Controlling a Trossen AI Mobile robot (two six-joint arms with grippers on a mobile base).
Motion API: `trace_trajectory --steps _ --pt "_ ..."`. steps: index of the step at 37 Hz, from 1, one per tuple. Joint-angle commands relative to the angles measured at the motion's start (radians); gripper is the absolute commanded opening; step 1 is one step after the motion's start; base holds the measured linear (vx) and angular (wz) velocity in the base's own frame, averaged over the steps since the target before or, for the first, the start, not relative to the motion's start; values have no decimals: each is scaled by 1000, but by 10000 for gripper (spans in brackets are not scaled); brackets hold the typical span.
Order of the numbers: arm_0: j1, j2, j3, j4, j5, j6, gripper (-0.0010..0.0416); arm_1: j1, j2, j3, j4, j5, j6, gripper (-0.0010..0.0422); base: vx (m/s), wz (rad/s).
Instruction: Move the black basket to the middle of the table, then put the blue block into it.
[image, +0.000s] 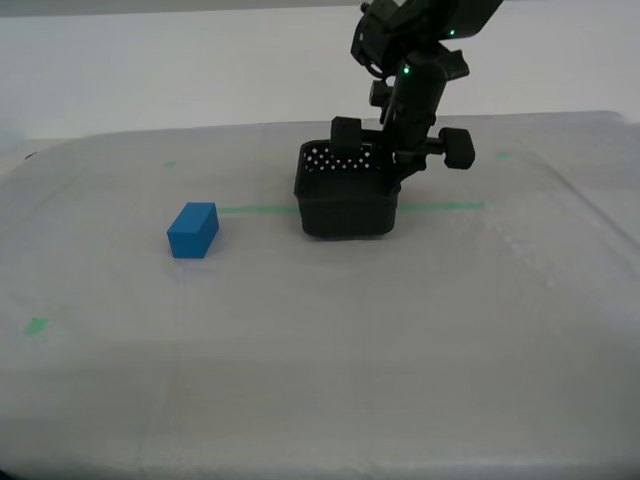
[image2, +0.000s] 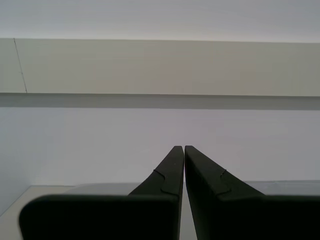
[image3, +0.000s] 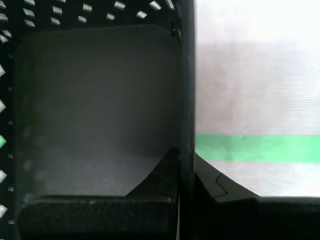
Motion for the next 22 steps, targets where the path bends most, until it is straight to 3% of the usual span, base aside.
trace_trajectory --steps 1,11,22 --pt "2 27 15 0 -3 -10 -1 0 0 0 3 0 2 0 0 0" --pt "4 31 26 1 28 10 0 0 0 1 3 0 2 0 0 0" --pt "4 32 26 -8 32 12 0 0 0 1 4 0 2 0 0 0"
